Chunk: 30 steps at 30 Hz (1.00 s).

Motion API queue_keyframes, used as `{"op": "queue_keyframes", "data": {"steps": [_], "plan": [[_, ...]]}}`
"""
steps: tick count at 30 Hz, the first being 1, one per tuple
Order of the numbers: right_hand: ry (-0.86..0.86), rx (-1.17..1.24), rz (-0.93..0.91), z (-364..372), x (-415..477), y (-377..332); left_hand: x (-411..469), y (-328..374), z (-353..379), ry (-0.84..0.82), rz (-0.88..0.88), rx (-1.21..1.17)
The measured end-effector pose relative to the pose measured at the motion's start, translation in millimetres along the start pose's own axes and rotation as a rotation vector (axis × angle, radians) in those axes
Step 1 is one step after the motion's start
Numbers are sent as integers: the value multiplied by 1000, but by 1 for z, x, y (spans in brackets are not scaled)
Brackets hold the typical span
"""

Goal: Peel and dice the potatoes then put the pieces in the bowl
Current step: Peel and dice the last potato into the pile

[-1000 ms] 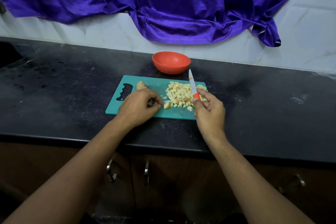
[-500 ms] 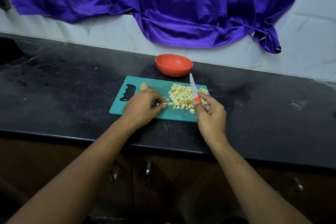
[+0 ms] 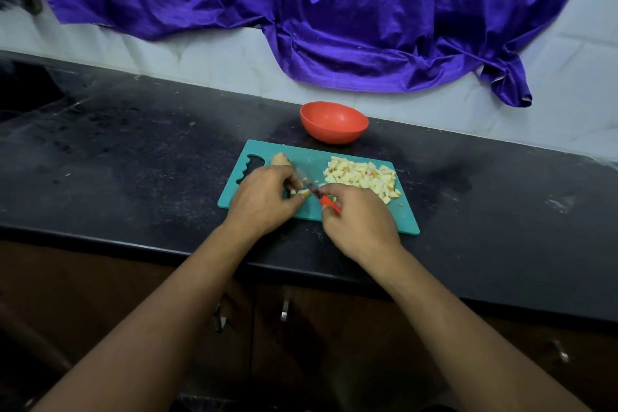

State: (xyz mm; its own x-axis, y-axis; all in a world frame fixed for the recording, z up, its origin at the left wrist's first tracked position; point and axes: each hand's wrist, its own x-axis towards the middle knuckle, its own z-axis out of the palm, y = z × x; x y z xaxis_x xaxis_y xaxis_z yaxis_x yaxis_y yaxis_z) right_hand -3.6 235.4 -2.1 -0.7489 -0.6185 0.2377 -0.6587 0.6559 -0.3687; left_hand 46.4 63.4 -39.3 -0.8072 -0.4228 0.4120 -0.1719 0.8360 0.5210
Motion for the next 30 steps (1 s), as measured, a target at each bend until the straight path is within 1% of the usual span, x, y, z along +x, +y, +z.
{"op": "queue_keyframes", "data": {"steps": [3,7,10,14,20,24,27,28,30], "plan": [[-12,-116,-13,-7,5,-14,1,0,-1,-10,-11,-6],[-13,-207,-38,-18,7,-26,1,1,-2,-34,-31,-11],[-59,-256,-45,-22,9,-34,1,1,-2,-36,-46,-29],[-131,-335,-56,-18,8,-41,1,1,-3,-47,-54,-50],[-121,-438,-105,-2,4,-46,2,1,-3,-33,-60,-49],[-37,-410,-173,13,-13,-26,3,-1,-1,-22,-60,-65],[-20,-344,-179,14,-20,-8,3,0,-3,-41,-54,-67],[-15,-271,-151,12,-18,-1,2,-1,-3,-45,-50,-62],[-52,-3,-12,6,-11,13,1,-1,-4,-44,-45,-94]]}}
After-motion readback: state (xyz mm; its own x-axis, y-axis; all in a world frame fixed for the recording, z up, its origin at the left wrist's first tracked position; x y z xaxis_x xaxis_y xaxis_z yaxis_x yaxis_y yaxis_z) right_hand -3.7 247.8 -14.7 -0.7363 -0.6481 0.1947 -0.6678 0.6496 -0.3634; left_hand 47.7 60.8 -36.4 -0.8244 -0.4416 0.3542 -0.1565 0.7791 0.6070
